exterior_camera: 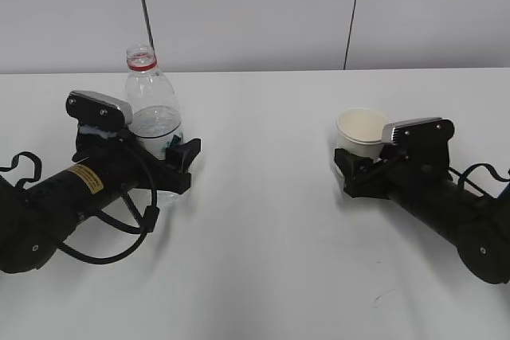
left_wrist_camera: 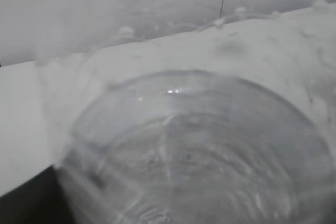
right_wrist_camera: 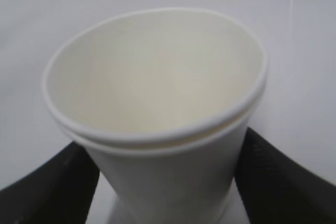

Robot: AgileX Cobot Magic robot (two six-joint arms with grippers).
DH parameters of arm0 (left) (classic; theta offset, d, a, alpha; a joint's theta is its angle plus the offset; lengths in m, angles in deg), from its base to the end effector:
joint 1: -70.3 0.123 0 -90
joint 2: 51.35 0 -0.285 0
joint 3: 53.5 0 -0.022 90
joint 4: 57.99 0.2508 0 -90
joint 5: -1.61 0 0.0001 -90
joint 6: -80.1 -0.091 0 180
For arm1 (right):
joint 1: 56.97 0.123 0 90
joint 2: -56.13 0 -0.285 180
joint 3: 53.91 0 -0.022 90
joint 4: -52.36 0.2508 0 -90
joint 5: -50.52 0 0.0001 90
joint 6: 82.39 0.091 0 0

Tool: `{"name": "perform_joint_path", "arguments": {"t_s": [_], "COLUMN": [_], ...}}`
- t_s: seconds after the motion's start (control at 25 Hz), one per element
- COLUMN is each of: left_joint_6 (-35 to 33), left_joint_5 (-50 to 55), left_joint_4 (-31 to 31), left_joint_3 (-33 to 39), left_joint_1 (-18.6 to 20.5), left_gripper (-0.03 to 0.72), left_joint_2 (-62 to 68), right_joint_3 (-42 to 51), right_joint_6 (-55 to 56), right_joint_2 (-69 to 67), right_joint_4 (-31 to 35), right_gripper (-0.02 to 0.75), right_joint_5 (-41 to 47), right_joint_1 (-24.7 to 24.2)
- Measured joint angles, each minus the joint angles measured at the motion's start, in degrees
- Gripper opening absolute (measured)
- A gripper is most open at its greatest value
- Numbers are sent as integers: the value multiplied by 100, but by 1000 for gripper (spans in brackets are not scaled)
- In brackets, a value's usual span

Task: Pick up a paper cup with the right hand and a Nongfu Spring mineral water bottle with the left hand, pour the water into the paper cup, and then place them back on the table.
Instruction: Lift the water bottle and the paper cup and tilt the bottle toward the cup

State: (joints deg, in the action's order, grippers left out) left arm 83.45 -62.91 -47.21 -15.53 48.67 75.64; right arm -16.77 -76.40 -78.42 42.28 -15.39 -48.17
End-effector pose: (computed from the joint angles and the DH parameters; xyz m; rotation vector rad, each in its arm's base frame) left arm 0.3159 -0.1418 0.0972 0.4744 1.7103 -0.4061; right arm 0.3380 0.0670 0.0561 -0.2244 1.8438 0.2777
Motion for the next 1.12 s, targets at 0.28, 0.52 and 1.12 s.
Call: {"name": "perform_joint_path", "arguments": {"t_s": [0.28,0.52,1.12], "left_joint_6": [0,0,-521], "left_joint_5": [0,0,-72], "left_joint_4": [149,256,281], "left_joint_3": [0,0,0], "left_joint_1": [0,0,-11], "left_gripper": [507,474,371], "left_joint_2": [0,0,0], "right_joint_3": [-24,-24,-166], "right_joint_6": [0,9,612], "right_joint_2": [0,0,0], "right_joint_4": [0,-142,-2803], "right_gripper": [500,468,465], "right_joint_5": [-12,-12,-27], "right_joint_1": [0,0,-2]}}
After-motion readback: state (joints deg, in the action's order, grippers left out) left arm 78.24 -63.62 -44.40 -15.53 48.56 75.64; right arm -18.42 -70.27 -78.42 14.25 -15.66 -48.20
